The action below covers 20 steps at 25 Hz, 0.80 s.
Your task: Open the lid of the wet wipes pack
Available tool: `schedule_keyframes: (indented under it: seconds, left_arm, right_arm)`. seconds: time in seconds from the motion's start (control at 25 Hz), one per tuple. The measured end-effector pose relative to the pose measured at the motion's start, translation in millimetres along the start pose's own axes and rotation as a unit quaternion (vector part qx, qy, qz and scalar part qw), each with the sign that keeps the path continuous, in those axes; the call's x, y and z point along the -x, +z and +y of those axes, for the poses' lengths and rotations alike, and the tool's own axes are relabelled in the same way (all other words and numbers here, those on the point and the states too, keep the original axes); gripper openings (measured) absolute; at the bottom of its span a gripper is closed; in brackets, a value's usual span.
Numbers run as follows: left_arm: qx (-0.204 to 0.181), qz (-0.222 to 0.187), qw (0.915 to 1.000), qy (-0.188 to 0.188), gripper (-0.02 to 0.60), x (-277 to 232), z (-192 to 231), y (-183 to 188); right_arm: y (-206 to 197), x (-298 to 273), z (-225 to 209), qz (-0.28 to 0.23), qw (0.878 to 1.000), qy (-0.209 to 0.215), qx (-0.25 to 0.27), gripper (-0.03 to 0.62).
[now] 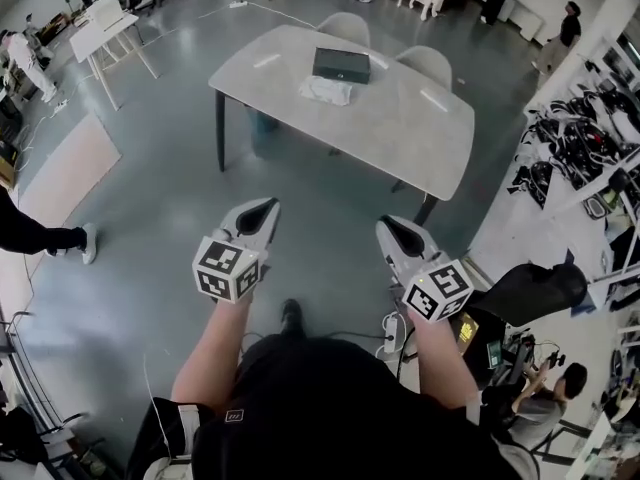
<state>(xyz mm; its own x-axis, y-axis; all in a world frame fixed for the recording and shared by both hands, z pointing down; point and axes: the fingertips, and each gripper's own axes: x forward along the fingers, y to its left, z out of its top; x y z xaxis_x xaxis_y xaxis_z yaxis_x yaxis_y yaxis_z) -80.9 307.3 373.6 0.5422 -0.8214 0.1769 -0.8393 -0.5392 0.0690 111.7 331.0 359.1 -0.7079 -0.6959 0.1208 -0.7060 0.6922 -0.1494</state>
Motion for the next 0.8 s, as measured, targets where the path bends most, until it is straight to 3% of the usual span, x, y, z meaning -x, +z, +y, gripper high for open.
schedule_keyframes:
  seconds: [0.52,0.8]
  left_arm:
    - [0.006,-0.01,0.9999,0.002,0.011,-14.0,132.9,12.1]
    - [0.013,-0.012,0.9998,0.0,0.011,-16.1,160.1,13.6]
  right_arm:
    - [21.3,-139.1,24.1,0.026,0.999,0.021,0.027,0.02]
    - [19.4,-168.1,24.2,0.043,0.998,0.025,0.025,0.02]
